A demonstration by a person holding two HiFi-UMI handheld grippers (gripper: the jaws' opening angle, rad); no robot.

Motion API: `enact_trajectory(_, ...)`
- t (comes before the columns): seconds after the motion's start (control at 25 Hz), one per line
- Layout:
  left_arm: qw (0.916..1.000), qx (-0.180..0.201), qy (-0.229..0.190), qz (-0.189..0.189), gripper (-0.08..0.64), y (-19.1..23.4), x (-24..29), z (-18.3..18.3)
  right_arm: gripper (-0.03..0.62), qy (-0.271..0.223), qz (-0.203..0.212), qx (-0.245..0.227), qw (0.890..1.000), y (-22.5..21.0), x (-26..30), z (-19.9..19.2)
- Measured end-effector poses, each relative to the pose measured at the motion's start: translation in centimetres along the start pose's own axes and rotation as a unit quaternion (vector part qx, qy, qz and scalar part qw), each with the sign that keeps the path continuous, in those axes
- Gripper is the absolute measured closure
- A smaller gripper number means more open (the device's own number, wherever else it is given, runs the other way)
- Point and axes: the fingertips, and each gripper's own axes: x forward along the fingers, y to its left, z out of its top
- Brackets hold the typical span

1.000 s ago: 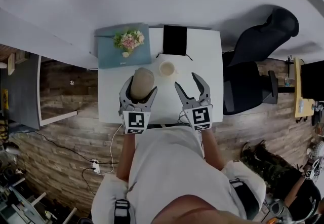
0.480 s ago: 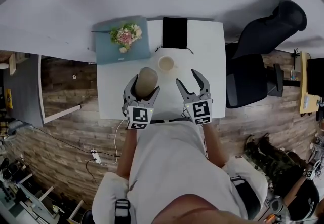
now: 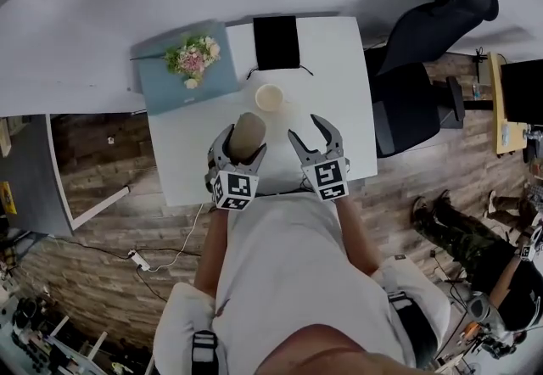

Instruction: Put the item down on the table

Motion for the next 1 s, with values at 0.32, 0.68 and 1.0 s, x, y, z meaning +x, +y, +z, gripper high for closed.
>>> enact_trajectory(0.32,0.9988,0.008,0.022,-0.044,0.152,-0.9,1.3,-3.4,0.333,0.035,-0.009,0.012,0.999,1.7,0.8,-3.0)
enact_trajectory(0.68,0.9962,0.007,0.040,-0.077,0.152,-2.1,2.3,-5.6,0.334,0.066,-0.012,0.016,0.998,2.7,1.6,-5.7)
enact_trajectory(1.0,0.9930,0.008,0.062,-0.100,0.150,-3.2,3.3,-7.4,0.336,0.087,-0.006,0.018,0.996,3.0,2.1,-7.5)
